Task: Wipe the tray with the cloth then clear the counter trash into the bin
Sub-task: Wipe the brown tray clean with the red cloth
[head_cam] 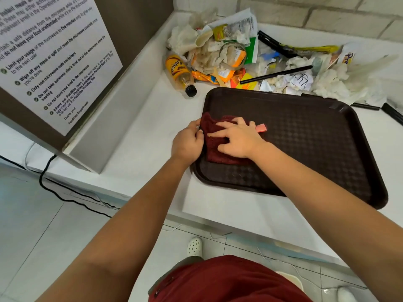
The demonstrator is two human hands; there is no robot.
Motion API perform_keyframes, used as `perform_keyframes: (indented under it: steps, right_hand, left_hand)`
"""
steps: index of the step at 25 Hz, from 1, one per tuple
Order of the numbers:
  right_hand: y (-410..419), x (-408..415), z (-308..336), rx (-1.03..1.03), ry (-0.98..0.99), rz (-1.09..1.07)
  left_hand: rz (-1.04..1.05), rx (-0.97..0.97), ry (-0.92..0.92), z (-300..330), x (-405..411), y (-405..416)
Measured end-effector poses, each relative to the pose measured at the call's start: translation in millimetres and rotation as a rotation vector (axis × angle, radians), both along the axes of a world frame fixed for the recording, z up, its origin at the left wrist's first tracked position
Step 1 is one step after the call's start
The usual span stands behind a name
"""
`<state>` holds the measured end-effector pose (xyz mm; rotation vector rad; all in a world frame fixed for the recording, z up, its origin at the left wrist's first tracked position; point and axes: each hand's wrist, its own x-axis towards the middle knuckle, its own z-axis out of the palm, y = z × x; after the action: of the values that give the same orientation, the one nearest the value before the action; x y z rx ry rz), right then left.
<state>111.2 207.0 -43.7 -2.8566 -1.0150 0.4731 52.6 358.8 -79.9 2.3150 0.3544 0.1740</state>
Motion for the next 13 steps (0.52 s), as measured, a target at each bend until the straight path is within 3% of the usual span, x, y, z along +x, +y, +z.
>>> perform_keyframes:
  steps: [8, 13]
  right_hand:
    - [-35.7, -50.9, 3.5, 0.13, 0.107, 0.078]
    - [-64.8, -54.8, 5.9, 0.171, 0.086, -0.068]
  left_hand:
    - [0.031, -0.045, 0.027, 5.5, -4.2, -2.6]
    - [0.021, -0.053, 0.051, 11.0, -7.1, -3.7]
